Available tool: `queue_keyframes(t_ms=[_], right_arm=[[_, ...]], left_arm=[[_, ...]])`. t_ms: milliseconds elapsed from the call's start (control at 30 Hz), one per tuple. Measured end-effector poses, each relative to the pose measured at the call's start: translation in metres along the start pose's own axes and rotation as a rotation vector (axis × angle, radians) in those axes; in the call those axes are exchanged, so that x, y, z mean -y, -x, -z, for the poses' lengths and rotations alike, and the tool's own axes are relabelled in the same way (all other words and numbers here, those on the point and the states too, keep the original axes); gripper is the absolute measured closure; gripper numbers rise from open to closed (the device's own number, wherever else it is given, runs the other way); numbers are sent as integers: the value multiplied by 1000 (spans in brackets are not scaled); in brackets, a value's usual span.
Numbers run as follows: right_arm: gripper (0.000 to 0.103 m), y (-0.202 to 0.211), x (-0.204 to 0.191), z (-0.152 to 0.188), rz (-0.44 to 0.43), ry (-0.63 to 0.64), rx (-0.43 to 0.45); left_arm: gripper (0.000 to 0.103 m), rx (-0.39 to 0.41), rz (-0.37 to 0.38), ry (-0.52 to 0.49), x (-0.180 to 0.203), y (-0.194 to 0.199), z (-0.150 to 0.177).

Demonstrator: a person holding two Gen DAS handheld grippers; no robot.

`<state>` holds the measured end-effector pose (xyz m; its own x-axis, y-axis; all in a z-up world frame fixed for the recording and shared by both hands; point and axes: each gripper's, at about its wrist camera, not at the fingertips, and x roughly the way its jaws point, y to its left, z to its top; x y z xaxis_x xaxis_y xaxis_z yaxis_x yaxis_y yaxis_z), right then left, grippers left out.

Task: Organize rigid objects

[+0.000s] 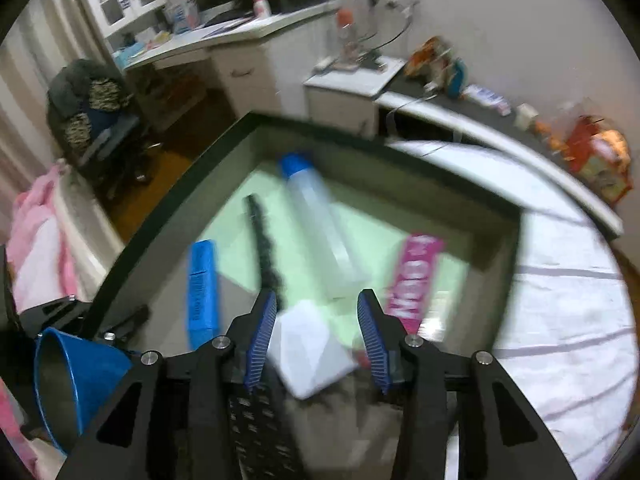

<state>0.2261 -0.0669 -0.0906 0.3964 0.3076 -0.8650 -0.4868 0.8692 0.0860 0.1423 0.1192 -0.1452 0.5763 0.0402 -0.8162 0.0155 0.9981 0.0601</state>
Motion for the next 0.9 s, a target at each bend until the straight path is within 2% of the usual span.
queue_keyframes(t_ms=[100,233,367,400,433,500,900], right_arm=[[58,16,9,7,79,-1,22],[46,29,19,15,125,-24,40],[46,38,14,23,143,-31,61],[41,40,11,25,149,-30,67],[29,40,6,26,155,-32,68],[23,43,-4,29,160,-26,92],[23,47,-23,38,131,-27,118]], left_arm=[[91,0,1,1,0,0,0],[91,0,1,2,4,0,-1],[91,-1,0,-1,4,0,-1],[91,0,1,1,2,0,-1],[91,-1,1,1,2,0,-1],[91,-1,0,1,2,0,-1],[91,-8,2,0,5,-1,-4]])
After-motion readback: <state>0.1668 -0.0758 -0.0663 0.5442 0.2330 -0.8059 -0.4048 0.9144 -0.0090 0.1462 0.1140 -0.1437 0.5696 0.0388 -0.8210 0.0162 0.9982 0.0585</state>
